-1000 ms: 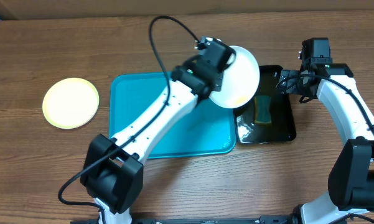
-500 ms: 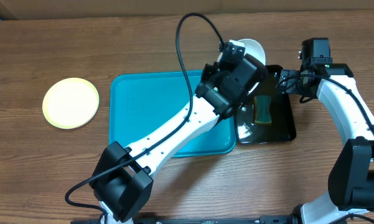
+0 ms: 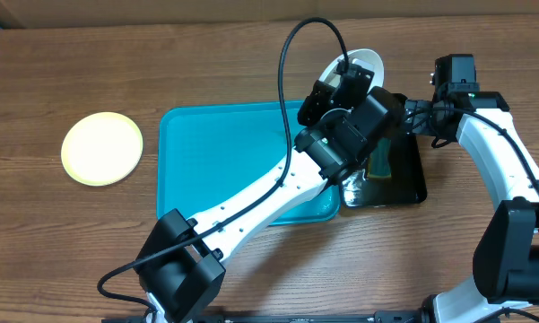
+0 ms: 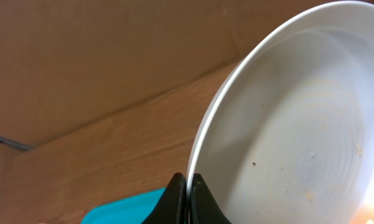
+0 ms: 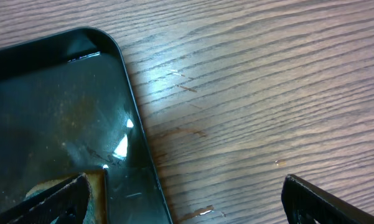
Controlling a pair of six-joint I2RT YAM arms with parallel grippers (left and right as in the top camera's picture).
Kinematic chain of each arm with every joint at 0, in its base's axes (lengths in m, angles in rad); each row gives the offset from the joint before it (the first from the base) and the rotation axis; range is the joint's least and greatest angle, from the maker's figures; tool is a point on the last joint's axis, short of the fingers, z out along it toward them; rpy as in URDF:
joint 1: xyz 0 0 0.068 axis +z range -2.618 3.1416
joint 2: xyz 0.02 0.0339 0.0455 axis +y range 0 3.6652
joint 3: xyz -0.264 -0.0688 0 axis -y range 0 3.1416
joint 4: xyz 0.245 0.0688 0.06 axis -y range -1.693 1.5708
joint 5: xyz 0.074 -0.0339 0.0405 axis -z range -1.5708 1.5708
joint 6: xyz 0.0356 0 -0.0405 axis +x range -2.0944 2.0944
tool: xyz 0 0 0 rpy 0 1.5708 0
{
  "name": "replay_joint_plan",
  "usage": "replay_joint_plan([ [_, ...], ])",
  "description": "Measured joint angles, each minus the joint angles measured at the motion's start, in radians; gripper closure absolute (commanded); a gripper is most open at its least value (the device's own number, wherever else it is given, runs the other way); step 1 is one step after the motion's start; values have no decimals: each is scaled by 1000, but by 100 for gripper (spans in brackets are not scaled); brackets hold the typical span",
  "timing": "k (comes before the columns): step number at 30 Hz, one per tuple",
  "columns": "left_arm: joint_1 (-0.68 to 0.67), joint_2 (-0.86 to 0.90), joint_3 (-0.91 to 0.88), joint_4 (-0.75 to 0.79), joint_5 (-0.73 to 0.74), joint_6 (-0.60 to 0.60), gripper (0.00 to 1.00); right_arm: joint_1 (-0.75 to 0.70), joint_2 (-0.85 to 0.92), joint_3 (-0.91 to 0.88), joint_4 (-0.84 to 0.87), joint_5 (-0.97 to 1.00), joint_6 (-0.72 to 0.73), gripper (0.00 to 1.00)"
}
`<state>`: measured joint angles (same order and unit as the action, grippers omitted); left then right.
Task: Clean dirty plates on tray and stack at the side
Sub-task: 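Lift the white plate by its rim with the left gripper and tilt it, then carry the white plate left and set it onto the yellow plate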
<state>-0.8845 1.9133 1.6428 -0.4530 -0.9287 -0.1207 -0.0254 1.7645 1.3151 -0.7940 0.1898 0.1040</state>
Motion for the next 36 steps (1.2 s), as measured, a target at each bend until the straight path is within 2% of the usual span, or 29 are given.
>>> replay_joint_plan([
  [6,-13,0,0,9,-12,28,96,-22,0,0,40,-12,5,0],
  [13,-24,0,0,120,-69,115,96,-164,0,0,67,-69,35,0],
  [21,-31,0,0,154,-125,180,96,-307,0,0,42,-148,50,0],
  [30,-35,-1,0,295,-179,282,96,-314,0,0,41,-167,53,0],
  [36,-60,-2,0,318,-184,365,96,-314,0,0,41,-168,53,0],
])
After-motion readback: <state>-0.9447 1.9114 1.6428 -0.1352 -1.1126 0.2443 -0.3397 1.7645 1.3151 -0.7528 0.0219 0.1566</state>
